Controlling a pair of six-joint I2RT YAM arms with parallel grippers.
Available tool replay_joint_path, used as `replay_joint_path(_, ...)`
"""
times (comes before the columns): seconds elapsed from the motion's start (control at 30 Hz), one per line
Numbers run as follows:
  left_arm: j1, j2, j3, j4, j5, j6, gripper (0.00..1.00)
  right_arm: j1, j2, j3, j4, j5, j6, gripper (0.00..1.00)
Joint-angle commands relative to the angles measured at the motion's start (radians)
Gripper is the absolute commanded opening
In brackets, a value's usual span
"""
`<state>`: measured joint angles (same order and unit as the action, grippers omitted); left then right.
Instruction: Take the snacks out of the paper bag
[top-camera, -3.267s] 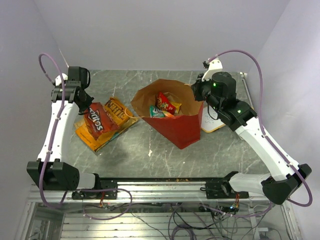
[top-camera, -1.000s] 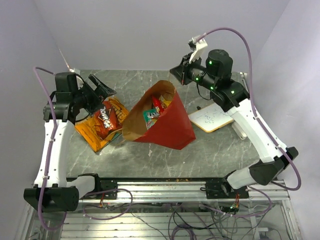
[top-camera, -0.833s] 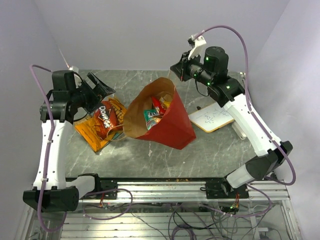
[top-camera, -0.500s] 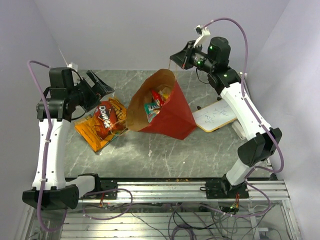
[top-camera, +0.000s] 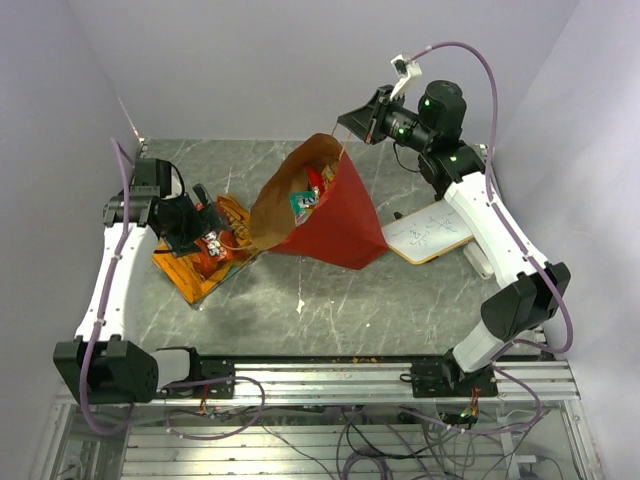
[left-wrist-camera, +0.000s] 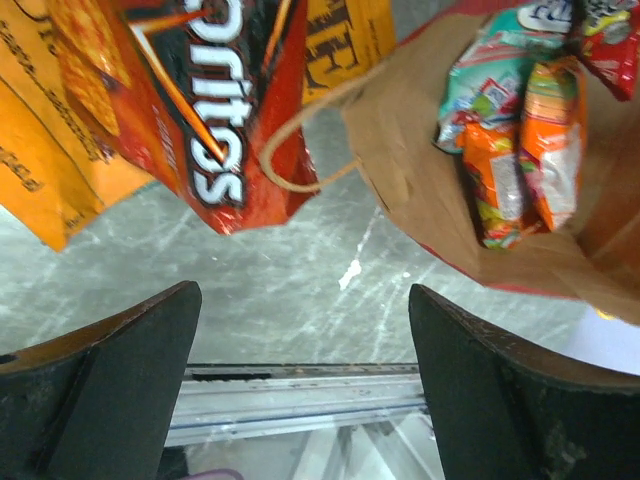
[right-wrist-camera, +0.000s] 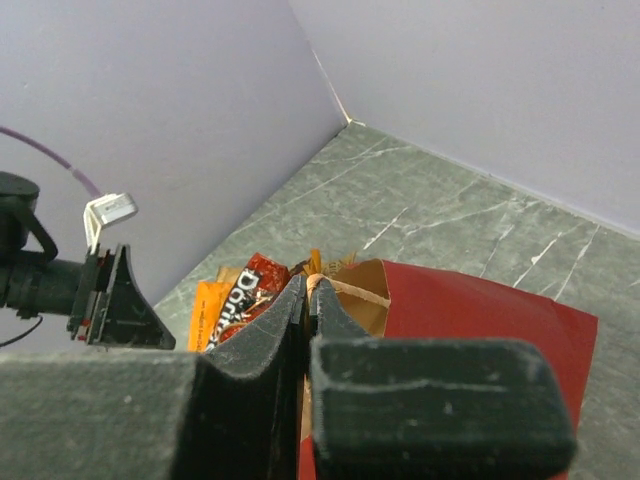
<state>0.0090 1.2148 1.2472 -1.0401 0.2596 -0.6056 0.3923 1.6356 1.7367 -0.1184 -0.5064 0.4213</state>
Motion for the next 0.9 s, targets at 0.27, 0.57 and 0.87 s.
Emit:
replay_joint_path(0.27, -0.095, 0.203, 0.054, 0.155, -0.057, 0.094, 0.90, -0.006, -0.088, -0.034, -0.006, 0.027, -0.038, 0.00)
replay_joint_path(0.57, -0.250, 0.326, 0.150, 0.097, -0.250, 0.141, 0.76, -0.007, -0.088, -0.047, 0.003, 0.017, -0.029, 0.00)
replay_joint_path(0.87, -0.273, 0.295, 0.209, 0.091, -0.365, 0.192, 0.89, -0.006, -0.110, -0.066, -0.007, 0.024, -0.053, 0.00)
